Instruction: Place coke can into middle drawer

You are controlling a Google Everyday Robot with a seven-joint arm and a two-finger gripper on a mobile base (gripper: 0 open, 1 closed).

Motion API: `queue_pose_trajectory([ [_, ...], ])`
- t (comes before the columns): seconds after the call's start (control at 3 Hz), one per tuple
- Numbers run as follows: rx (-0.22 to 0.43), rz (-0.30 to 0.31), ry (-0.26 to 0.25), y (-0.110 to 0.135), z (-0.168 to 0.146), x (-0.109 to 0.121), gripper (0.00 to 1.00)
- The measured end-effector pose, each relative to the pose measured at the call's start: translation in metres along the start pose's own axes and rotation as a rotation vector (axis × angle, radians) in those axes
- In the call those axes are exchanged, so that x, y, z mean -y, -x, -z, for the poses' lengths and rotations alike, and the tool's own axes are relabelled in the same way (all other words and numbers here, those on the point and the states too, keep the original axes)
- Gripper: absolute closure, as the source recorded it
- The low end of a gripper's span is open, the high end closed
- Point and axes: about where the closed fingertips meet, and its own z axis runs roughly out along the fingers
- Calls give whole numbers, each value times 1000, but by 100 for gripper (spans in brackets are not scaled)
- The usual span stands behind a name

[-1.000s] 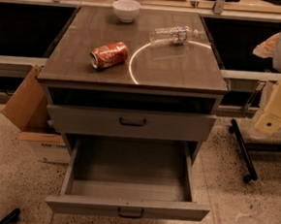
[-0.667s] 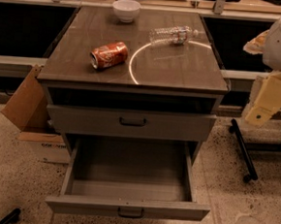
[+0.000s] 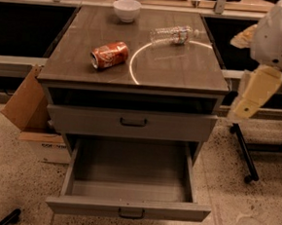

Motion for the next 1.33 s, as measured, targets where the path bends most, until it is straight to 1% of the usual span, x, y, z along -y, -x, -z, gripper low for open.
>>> queue_pose_trajectory([
  [0.33, 95, 141, -22, 53, -18, 24, 0],
  [0.67, 192, 244, -20, 103, -40, 42, 0],
  [1.0, 255, 310, 10, 146, -67, 58, 0],
  [1.33, 255, 310, 10, 146, -67, 58, 0],
])
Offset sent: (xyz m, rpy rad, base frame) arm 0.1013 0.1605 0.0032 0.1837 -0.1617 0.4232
